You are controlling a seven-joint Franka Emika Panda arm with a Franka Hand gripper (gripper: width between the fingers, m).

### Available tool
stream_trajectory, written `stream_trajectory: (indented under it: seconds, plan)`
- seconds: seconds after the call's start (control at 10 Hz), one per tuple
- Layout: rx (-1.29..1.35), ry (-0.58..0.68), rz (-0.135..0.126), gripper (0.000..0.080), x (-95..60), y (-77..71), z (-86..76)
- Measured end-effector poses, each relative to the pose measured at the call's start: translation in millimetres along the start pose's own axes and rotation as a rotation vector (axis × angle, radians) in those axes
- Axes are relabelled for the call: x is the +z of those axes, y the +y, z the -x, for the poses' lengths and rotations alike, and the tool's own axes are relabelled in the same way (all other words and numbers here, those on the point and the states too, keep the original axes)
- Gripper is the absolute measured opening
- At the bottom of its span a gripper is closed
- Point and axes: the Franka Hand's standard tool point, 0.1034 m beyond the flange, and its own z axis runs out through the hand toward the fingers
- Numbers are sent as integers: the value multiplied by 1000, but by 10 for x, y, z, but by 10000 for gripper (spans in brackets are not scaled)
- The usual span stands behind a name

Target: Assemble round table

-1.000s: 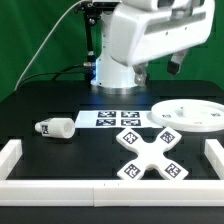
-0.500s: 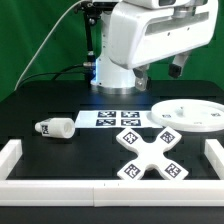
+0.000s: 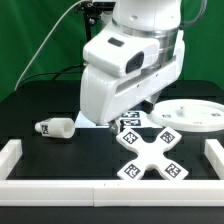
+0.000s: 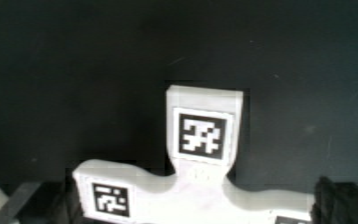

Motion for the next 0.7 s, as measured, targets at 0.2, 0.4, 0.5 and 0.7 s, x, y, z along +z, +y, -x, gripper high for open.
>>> stream_trajectory:
  seconds: [0.2,0.4,0.5,0.7]
  plan:
    - [5,-11,-14,649,142,27,36]
    - [5,-2,-9,649,290,31,-3]
    - [2,-3,-12,649,355,2,-3]
    - [21,-6,-13,649,360,-28,-14]
